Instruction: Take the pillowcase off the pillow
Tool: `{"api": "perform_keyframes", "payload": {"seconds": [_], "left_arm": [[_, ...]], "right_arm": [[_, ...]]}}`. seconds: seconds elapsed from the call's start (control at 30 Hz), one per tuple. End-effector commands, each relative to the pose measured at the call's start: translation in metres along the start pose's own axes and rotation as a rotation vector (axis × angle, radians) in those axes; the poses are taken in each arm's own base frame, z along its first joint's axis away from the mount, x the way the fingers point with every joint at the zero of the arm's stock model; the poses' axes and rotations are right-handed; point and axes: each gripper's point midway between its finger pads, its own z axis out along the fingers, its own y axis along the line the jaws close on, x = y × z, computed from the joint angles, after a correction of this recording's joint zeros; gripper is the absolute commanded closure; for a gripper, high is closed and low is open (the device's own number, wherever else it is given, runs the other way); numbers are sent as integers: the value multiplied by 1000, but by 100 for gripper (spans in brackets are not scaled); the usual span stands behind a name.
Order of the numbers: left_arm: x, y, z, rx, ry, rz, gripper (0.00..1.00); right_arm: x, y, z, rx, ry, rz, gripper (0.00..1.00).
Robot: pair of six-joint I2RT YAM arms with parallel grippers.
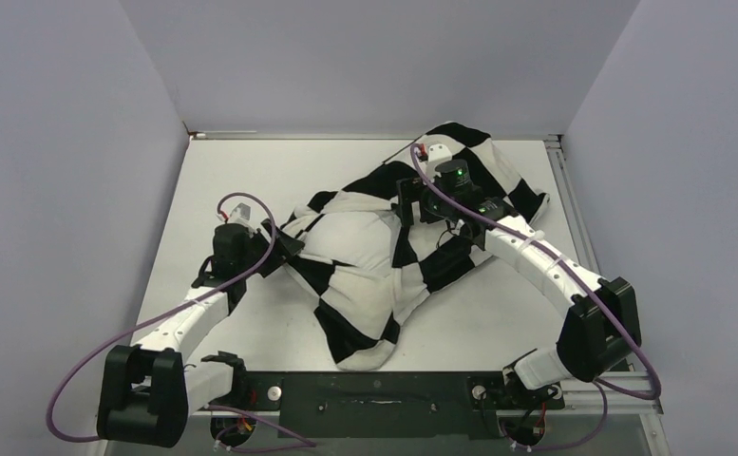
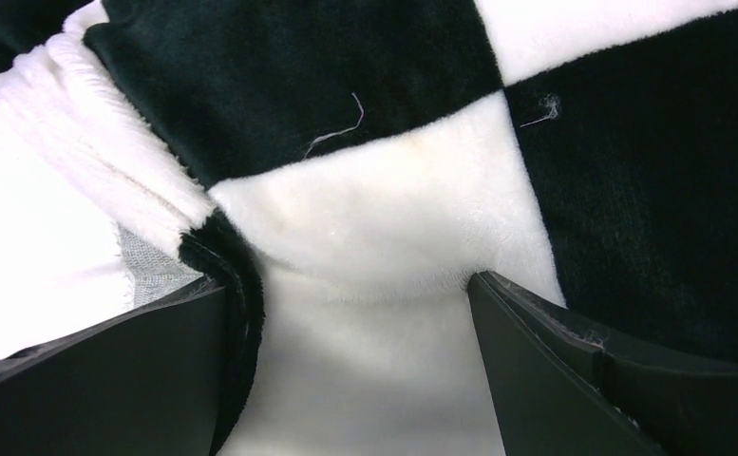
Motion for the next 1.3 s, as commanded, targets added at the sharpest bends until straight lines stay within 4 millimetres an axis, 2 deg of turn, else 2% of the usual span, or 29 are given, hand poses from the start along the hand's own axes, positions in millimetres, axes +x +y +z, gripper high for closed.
{"api": "perform_keyframes", "payload": {"seconds": [0.0,0.13,0.4,0.5,0.6,0.67,0.83,0.93,1.1,1.27], "left_arm": [[16,-10,5,73,46,-13,37],[27,-43,7,166,63,11,41],[38,-93,4,318,81,-5,44],[40,-103,0,345,83,1,45],[42,-108,-3,362,85,2,45],[45,-111,-5,370,88,6,45],[51,-109,-8,373,95,4,45],[53,-108,-10,374,94,4,45],[57,-103,-12,366,100,2,45],[60,-98,-14,353,105,6,45]], "right_arm": [[-18,-9,-32,31,-11,-72,10],[-50,24,-56,-23,-77,-145,10],[-85,98,-95,-182,-164,-241,10],[-80,137,-101,-311,-149,-278,10],[-63,180,-102,-467,-98,-309,9],[-49,192,-93,-493,-56,-307,9],[-18,194,-65,-481,46,-289,8],[0,187,-47,-440,112,-291,7],[24,146,-18,-293,201,-262,2],[45,116,-5,-182,257,-288,4]]}}
